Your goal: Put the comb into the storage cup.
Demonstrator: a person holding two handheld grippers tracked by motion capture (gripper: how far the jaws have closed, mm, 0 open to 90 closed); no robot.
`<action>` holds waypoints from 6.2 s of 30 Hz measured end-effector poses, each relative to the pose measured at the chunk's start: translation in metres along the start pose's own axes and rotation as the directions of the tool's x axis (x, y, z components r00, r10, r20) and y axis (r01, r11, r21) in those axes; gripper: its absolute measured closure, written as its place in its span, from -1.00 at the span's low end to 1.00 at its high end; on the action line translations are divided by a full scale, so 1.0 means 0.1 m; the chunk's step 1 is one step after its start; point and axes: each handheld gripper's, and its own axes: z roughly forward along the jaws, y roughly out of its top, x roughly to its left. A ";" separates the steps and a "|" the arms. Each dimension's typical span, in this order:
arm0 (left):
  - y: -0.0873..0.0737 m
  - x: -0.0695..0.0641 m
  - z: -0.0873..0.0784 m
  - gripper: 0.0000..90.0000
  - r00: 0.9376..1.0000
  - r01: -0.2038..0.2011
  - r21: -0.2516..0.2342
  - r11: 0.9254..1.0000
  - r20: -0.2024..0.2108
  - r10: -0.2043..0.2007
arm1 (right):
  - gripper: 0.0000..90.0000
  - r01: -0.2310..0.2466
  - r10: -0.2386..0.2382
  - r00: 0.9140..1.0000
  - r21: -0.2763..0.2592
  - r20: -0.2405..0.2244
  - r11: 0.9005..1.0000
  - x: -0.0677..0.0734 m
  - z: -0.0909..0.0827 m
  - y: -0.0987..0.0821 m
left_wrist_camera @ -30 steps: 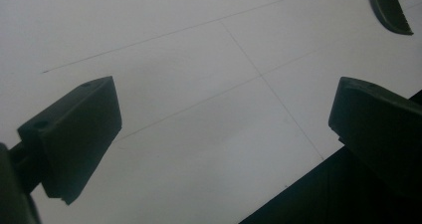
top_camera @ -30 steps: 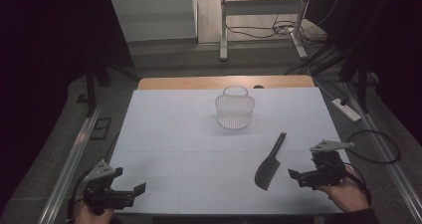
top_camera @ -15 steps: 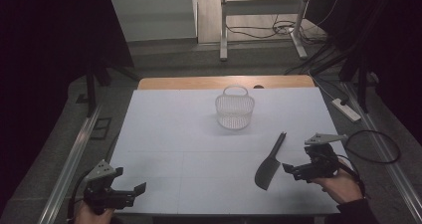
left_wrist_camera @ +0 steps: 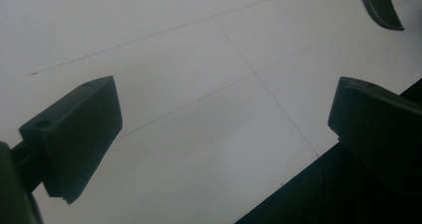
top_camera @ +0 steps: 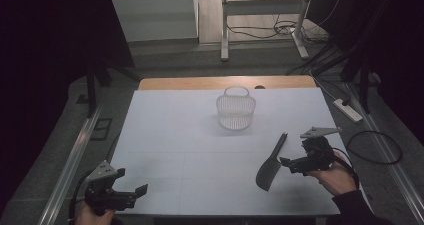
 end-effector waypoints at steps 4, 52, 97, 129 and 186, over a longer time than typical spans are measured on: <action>0.00 0.01 0.00 -0.97 1.000 -0.001 0.003 1.000 0.011 0.001 | -1.00 0.012 -0.012 1.000 0.012 -0.006 1.000 0.00 0.05 0.05; 0.01 0.01 0.01 -0.97 1.000 -0.006 0.009 1.000 0.022 0.006 | -1.00 -0.016 0.016 1.000 0.118 0.002 0.993 -0.15 0.59 0.51; 0.01 0.02 0.02 -0.96 1.000 -0.005 0.017 1.000 0.030 0.004 | 0.99 0.068 -0.068 0.998 0.206 -0.007 0.976 -0.27 0.98 0.73; 0.02 0.00 0.03 -0.95 0.999 -0.017 0.022 1.000 0.030 0.017 | 0.99 0.032 -0.052 0.997 0.312 0.055 0.949 -0.49 1.23 0.48; 0.03 0.00 0.04 -0.94 0.999 -0.031 0.025 0.999 0.035 0.030 | 0.99 -0.004 0.000 1.000 0.326 0.014 0.945 -0.49 0.65 -0.13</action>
